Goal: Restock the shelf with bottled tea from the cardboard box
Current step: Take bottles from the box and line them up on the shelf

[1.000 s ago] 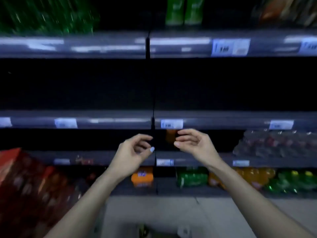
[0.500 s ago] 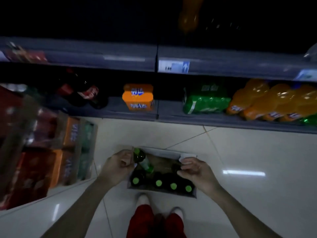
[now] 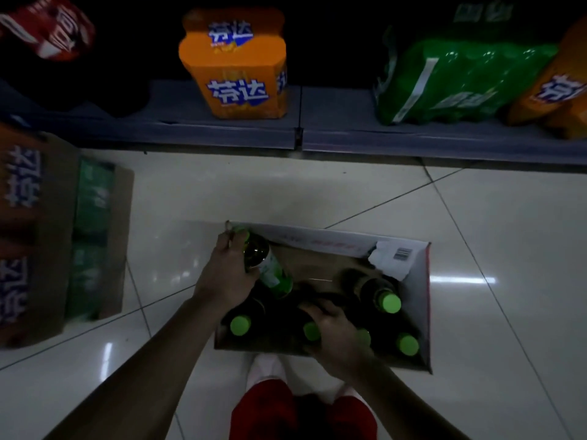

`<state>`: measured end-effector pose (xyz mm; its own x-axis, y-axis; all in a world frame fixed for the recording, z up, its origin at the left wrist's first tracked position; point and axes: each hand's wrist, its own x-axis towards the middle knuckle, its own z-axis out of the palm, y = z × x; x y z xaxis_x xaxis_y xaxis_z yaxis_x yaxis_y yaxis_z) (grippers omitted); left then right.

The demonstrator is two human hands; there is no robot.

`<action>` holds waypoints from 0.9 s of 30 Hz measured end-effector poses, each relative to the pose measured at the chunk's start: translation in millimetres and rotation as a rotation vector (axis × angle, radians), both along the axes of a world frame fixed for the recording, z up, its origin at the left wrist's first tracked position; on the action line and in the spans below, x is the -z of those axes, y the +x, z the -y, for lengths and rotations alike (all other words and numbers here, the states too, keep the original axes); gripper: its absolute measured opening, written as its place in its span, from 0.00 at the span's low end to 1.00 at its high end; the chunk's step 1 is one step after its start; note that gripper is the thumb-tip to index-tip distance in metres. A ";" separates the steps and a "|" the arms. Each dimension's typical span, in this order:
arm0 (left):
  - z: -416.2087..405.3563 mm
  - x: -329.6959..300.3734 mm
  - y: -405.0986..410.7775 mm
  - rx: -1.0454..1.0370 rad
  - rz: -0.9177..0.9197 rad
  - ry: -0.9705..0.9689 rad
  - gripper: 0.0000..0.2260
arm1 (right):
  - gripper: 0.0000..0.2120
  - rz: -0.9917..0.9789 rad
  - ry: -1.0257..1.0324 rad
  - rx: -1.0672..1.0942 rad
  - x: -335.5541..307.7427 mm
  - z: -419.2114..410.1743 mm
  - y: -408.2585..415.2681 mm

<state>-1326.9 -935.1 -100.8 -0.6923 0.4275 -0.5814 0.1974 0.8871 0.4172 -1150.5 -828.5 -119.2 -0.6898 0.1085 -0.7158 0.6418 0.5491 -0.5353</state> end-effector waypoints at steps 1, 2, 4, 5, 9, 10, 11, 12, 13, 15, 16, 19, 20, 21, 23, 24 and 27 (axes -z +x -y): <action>-1.2 4.6 0.7 0.004 -0.013 0.003 0.30 | 0.30 0.001 0.022 -0.035 5.6 1.8 -2.6; -2.8 8.7 1.0 0.011 -0.027 0.006 0.29 | 0.30 0.003 0.038 -0.059 10.8 3.3 -4.5; -7.1 13.6 0.7 0.009 -0.047 -0.003 0.29 | 0.30 -0.001 0.050 -0.079 18.6 4.1 -7.3; -9.2 15.2 0.0 0.000 -0.058 -0.009 0.28 | 0.30 -0.014 0.052 -0.074 21.4 3.4 -8.0; -15.5 17.5 0.1 0.022 -0.126 -0.066 0.28 | 0.31 -0.064 0.044 0.059 26.2 -5.6 -8.5; -15.6 17.8 1.4 0.032 -0.138 -0.068 0.28 | 0.31 -0.067 0.037 0.077 26.6 -7.6 -8.3; -15.5 18.1 2.9 0.040 -0.143 -0.065 0.29 | 0.31 -0.066 0.031 0.081 26.8 -9.0 -8.1; -14.7 19.0 4.0 0.043 -0.142 -0.059 0.29 | 0.32 -0.066 0.027 0.078 26.8 -9.5 -7.5; -14.1 19.8 4.5 0.033 -0.133 -0.054 0.30 | 0.32 -0.066 0.025 0.073 26.9 -9.5 -6.9; -12.7 20.4 3.7 -0.008 -0.106 -0.051 0.30 | 0.32 -0.065 0.021 0.071 28.1 -7.7 -5.3; -12.3 20.8 2.4 -0.032 -0.097 -0.044 0.30 | 0.32 -0.067 0.020 0.076 28.7 -6.6 -4.6; -9.4 24.1 -2.6 -0.064 -0.077 -0.004 0.27 | 0.32 -0.081 0.021 0.083 28.7 -4.0 -3.7; -6.8 27.0 -3.7 -0.051 -0.054 0.009 0.25 | 0.31 -0.082 0.021 0.081 28.3 -3.5 -3.8; -3.4 29.3 -3.3 -0.023 -0.026 0.022 0.23 | 0.31 -0.086 0.024 0.077 28.1 -3.4 -3.9; 5.5 33.6 1.6 0.042 0.026 0.067 0.20 | 0.31 -0.089 0.030 0.070 27.9 -3.6 -4.0; 10.1 35.6 5.5 0.062 0.044 0.101 0.19 | 0.31 -0.092 0.030 0.073 27.9 -3.8 -4.2; 18.1 38.9 15.6 0.093 0.023 0.193 0.17 | 0.31 -0.114 0.025 0.077 28.4 -4.4 -5.0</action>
